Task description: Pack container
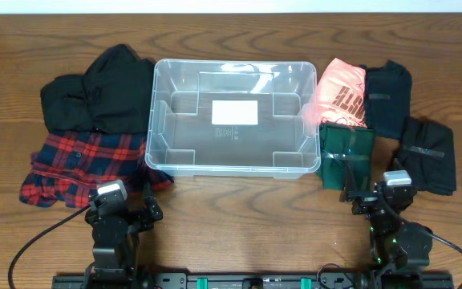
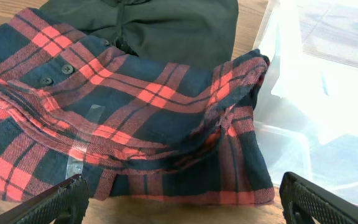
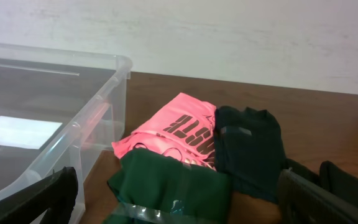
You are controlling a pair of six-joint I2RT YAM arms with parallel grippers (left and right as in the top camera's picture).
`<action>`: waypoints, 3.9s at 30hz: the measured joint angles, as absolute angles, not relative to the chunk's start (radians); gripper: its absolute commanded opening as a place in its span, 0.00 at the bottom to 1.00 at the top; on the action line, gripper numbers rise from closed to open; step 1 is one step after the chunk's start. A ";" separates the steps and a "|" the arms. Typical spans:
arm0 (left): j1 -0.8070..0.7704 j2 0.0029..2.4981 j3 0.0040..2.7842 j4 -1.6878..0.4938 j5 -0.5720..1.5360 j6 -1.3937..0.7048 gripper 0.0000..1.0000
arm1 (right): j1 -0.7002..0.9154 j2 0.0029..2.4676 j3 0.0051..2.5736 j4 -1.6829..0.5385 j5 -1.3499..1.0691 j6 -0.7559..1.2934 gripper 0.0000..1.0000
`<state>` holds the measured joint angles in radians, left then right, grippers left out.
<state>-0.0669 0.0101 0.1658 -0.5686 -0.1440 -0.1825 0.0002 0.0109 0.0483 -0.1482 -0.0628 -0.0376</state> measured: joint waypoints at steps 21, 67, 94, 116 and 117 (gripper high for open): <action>-0.067 0.010 0.166 -0.569 -0.144 -0.183 0.98 | 0.000 0.011 0.048 -0.148 -0.063 -0.038 0.99; -0.067 0.010 0.166 -0.569 -0.141 -0.183 0.98 | -0.008 0.875 0.840 -0.695 -0.224 0.229 0.99; -0.067 0.010 0.166 -0.568 -0.141 -0.183 0.98 | -0.333 1.637 0.856 -0.652 -0.435 0.071 0.88; -0.067 0.010 0.166 -0.568 -0.141 -0.183 0.98 | -0.242 1.455 0.870 -0.732 -0.510 0.041 0.06; -0.067 0.010 0.166 -0.568 -0.141 -0.183 0.98 | -0.239 1.399 0.878 -0.743 -0.518 0.041 0.06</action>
